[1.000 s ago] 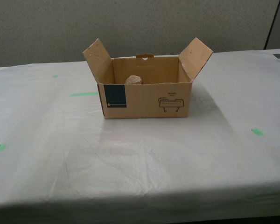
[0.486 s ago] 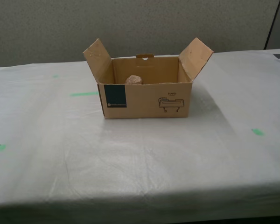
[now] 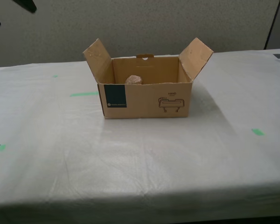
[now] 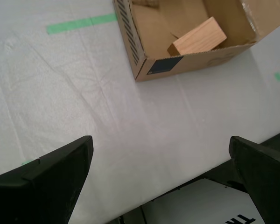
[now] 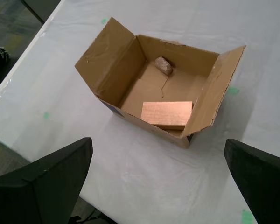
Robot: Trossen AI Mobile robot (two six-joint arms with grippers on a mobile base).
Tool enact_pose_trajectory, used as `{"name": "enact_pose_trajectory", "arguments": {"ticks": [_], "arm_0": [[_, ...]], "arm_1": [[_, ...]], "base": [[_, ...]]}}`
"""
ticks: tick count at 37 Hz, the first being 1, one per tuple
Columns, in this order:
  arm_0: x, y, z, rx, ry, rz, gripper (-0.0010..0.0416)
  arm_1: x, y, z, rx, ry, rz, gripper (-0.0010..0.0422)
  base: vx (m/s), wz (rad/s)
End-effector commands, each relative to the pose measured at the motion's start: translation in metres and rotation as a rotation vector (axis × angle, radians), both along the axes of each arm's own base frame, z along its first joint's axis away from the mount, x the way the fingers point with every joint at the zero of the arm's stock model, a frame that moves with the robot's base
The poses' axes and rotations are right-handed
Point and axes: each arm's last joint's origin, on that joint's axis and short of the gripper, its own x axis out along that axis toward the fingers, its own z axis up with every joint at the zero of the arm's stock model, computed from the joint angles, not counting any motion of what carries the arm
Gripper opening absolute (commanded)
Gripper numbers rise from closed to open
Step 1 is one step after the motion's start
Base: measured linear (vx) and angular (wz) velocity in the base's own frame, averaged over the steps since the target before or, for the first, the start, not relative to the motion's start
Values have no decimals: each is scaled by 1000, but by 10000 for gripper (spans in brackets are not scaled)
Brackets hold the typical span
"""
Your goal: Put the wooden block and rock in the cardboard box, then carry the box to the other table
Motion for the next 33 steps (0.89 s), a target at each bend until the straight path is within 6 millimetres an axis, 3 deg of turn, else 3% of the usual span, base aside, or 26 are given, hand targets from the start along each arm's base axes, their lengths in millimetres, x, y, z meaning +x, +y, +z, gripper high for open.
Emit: {"name": "enact_pose_trajectory", "arguments": {"ticks": [1, 9, 33], "arm_0": [[1, 1, -7, -5, 12, 0, 394], [2, 1, -14, -13, 27, 1, 394], [2, 1, -16, -16, 31, 2, 394]], "arm_1": [[2, -1, -14, 8, 14, 1, 398], [1, -1, -28, 25, 49, 1, 398], [5, -2, -26, 1, 13, 8, 398]], "base": [[0, 0], [0, 0], [0, 0]]}}
